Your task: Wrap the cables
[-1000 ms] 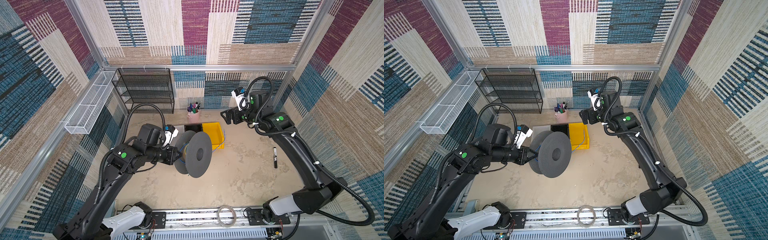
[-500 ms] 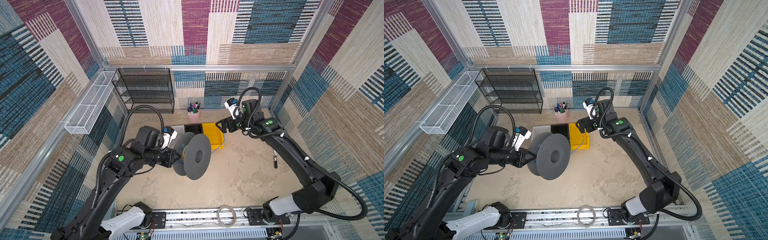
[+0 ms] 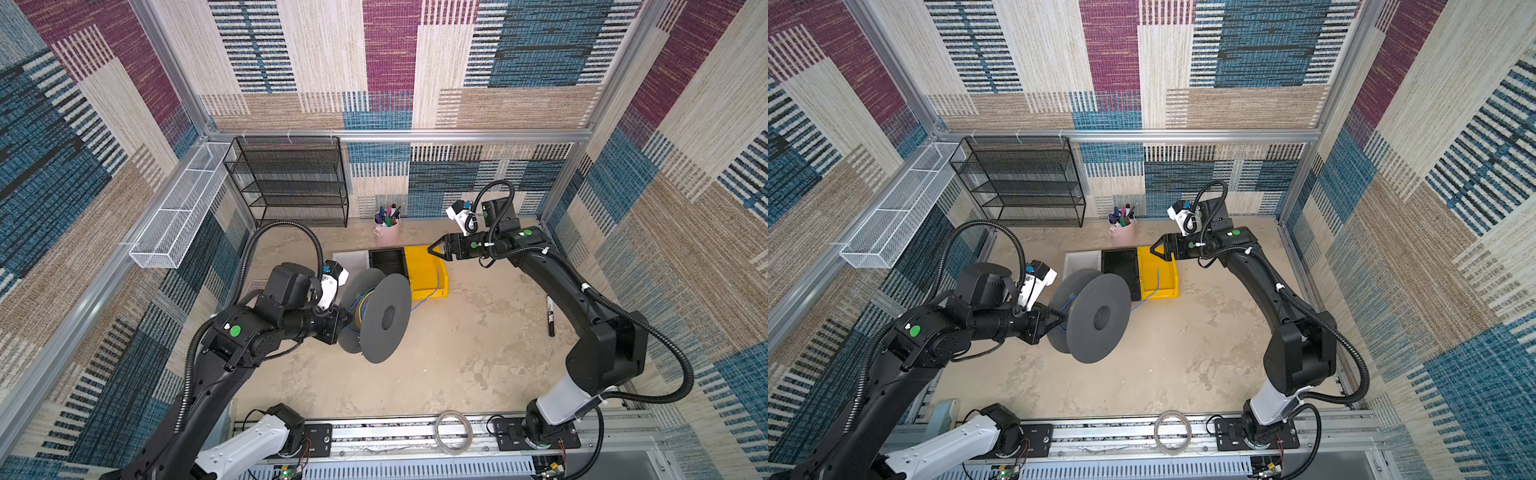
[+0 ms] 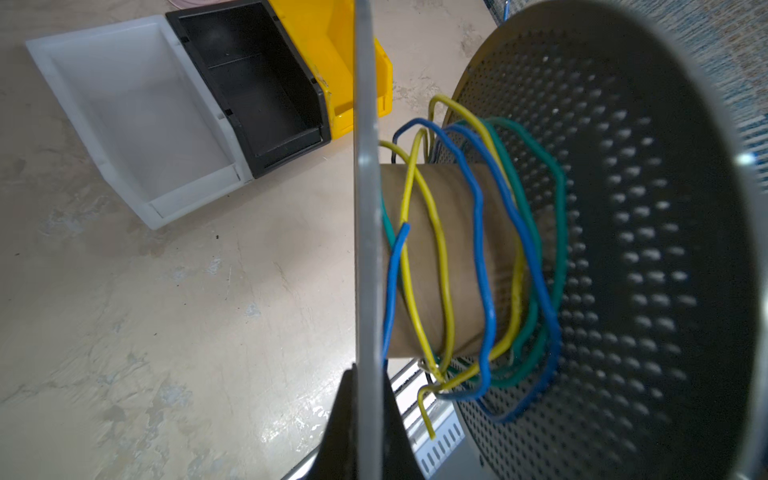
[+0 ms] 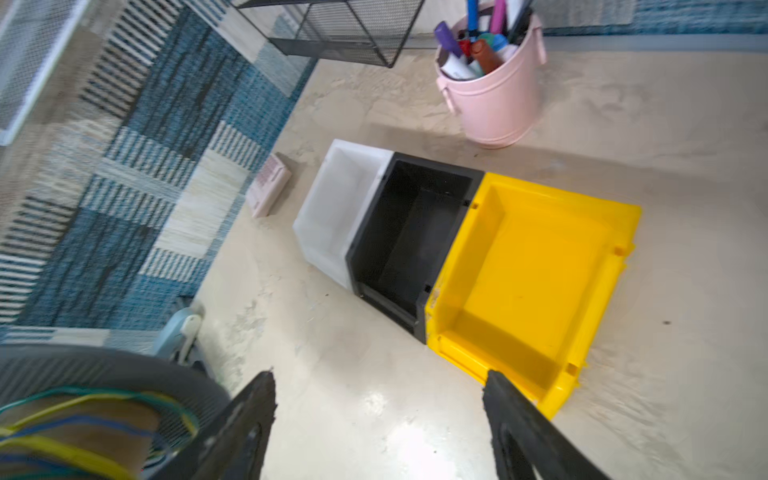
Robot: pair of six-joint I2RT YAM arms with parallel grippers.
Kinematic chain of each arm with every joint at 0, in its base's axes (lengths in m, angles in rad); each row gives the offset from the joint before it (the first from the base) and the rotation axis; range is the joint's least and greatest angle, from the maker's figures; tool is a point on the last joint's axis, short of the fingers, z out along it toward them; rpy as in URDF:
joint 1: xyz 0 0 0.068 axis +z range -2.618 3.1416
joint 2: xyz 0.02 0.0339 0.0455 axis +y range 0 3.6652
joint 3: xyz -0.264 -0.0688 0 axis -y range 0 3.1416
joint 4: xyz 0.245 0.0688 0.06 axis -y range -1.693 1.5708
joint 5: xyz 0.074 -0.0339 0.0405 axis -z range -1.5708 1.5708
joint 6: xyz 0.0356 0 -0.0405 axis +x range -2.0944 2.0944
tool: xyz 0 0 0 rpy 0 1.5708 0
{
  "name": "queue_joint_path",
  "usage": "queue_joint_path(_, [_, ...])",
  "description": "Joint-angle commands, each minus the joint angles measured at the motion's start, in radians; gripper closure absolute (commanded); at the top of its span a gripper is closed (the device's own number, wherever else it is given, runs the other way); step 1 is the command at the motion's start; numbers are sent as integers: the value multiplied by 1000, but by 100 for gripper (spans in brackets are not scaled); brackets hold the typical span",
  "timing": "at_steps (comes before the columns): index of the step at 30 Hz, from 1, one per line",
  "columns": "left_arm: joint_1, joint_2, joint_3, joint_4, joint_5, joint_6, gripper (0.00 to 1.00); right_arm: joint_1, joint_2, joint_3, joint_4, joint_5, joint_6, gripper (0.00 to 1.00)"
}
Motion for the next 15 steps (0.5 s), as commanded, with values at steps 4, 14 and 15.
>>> queue_joint_path(4, [1, -18, -25, 103, -53, 51, 100, -1, -10, -38, 47, -194, 26, 17])
queue_joint_path(14, [1, -14, -41, 128, -38, 42, 100, 17, -72, -199, 174, -259, 71, 15])
queue_joint_path(15, [1, -12, -42, 128, -36, 41, 100, 22, -75, -211, 196, -282, 78, 15])
